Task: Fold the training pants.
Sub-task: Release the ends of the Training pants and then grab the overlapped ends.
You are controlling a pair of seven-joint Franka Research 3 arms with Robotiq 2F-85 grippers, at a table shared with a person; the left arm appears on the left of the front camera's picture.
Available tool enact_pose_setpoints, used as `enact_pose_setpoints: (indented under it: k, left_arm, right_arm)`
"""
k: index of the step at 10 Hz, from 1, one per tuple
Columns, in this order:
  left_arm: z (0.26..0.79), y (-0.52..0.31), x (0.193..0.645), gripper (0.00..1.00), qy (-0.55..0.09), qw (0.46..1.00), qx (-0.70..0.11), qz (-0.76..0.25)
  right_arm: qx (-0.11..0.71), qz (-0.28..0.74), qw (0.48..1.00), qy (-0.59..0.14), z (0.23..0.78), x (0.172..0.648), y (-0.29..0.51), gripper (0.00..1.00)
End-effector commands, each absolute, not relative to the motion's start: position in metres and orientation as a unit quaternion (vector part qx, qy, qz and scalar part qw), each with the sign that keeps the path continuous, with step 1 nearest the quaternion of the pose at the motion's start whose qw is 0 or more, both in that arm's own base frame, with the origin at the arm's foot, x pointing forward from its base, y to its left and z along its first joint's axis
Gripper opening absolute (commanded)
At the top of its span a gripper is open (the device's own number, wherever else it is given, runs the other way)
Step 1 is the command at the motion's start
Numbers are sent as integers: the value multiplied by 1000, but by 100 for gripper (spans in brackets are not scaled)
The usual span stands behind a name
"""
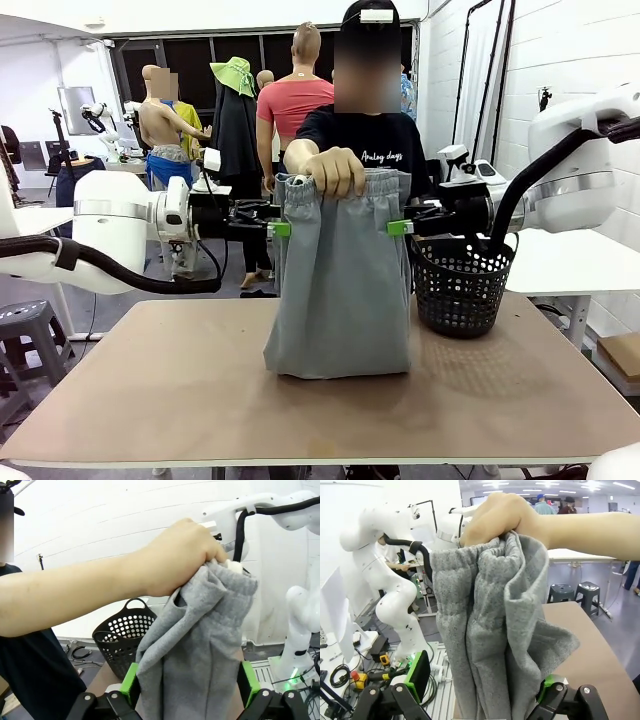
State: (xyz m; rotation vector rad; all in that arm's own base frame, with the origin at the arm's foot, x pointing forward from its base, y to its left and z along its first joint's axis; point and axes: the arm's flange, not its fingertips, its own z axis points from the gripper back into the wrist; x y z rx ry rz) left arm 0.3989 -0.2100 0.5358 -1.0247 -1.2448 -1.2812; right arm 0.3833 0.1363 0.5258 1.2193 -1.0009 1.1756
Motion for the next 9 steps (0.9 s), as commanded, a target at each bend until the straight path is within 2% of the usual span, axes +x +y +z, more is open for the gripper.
enact_pose_setpoints:
  k: [1, 6, 9]
  left_arm:
    - [539, -206, 401, 100, -513, 497, -444, -541]
    - [541, -208, 392, 100, -480, 496, -461, -557]
    - [540, -224, 394, 100, -512, 528, -435, -519]
  right_arm:
    - [520, 501, 550, -419, 529, 384, 138, 100]
    - [522, 495, 540, -438, 526, 389, 143, 100]
    - [521, 488, 529, -459, 524, 393, 149, 100]
